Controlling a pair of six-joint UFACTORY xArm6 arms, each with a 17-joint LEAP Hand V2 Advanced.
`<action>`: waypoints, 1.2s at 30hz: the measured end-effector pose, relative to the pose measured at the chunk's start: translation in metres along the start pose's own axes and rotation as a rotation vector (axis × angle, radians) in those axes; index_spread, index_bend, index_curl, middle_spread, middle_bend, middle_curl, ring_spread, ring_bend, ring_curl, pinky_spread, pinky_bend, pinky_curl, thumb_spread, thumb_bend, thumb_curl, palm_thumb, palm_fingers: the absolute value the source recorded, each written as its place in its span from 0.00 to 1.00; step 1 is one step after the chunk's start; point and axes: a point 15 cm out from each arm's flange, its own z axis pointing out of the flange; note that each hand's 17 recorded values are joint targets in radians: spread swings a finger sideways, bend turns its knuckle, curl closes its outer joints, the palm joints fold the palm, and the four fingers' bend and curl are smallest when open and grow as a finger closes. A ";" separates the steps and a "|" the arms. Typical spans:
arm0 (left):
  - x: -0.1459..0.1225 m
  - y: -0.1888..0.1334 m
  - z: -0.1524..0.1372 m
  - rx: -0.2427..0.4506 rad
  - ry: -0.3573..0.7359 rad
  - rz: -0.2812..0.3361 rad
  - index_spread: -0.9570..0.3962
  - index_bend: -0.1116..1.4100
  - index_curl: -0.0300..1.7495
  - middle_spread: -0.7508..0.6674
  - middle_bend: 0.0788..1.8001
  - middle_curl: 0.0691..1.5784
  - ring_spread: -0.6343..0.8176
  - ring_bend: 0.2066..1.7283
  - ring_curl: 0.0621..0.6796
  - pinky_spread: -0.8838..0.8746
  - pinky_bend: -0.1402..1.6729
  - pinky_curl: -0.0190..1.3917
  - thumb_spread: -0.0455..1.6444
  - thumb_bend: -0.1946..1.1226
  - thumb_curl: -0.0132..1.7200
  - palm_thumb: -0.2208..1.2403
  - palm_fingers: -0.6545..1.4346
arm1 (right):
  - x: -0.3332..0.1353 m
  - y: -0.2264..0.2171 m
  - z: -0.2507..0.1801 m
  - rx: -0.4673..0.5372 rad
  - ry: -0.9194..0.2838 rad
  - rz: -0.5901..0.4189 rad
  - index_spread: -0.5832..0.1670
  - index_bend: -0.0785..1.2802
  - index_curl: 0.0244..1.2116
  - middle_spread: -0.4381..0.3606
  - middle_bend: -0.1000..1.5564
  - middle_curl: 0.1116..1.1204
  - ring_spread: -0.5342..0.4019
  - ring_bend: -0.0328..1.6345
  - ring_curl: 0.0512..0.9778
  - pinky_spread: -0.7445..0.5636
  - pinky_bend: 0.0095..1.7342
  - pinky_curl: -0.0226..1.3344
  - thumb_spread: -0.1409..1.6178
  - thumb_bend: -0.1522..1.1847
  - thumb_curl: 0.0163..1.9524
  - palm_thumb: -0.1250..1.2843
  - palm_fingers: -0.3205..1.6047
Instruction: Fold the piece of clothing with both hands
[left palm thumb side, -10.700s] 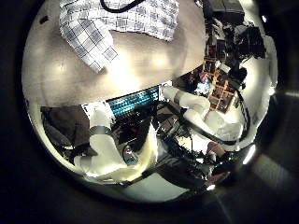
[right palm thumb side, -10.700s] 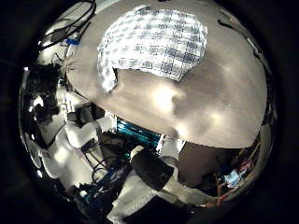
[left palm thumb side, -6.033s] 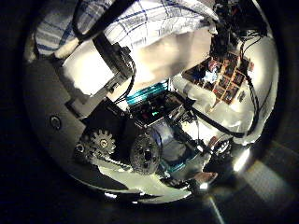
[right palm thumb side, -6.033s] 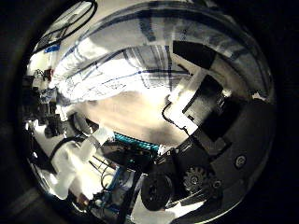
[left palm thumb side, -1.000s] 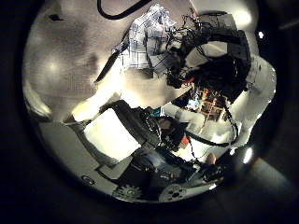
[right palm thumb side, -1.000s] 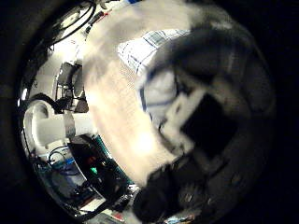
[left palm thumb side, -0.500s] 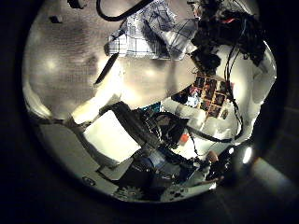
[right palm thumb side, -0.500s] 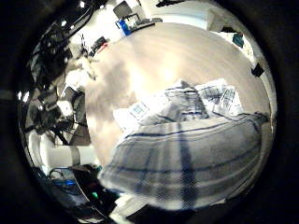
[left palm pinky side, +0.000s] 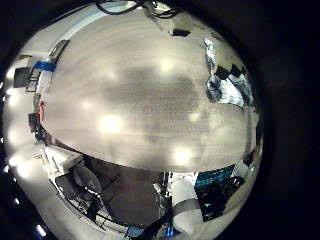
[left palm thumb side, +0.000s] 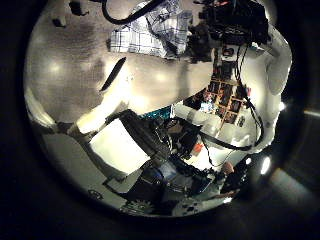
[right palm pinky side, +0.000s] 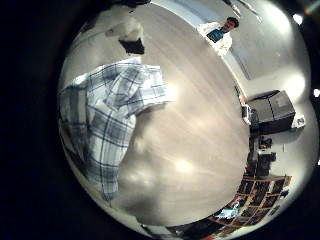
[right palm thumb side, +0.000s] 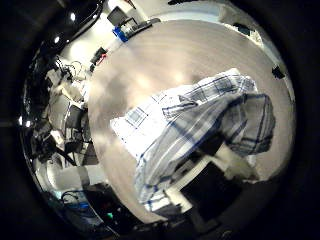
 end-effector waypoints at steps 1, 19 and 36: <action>0.000 0.001 0.000 0.003 -0.001 -0.001 0.54 0.30 0.39 0.29 0.36 0.50 0.25 0.46 0.46 0.52 0.25 0.29 0.71 0.13 0.20 0.51 0.52 | -0.001 0.000 0.001 -0.002 -0.001 0.001 0.26 0.19 0.34 0.45 0.34 0.39 0.40 0.61 0.42 0.75 0.49 0.37 0.66 0.28 0.26 0.71 0.28; 0.006 0.017 0.002 0.012 -0.001 -0.001 0.52 0.31 0.42 0.27 0.37 0.53 0.24 0.46 0.49 0.50 0.26 0.31 0.71 0.13 0.20 0.51 0.52 | 0.000 -0.020 -0.012 0.082 -0.004 0.049 0.31 0.20 0.32 0.46 0.34 0.35 0.42 0.57 0.39 0.79 0.45 0.30 0.69 0.17 0.17 0.40 0.32; 0.010 0.028 0.003 0.016 -0.003 -0.006 0.52 0.31 0.44 0.27 0.36 0.55 0.24 0.46 0.51 0.50 0.26 0.32 0.71 0.13 0.20 0.51 0.52 | 0.035 -0.027 -0.067 0.056 0.194 -0.100 0.29 0.20 0.32 0.46 0.31 0.33 0.45 0.49 0.35 0.85 0.44 0.25 0.63 0.06 0.17 0.34 0.30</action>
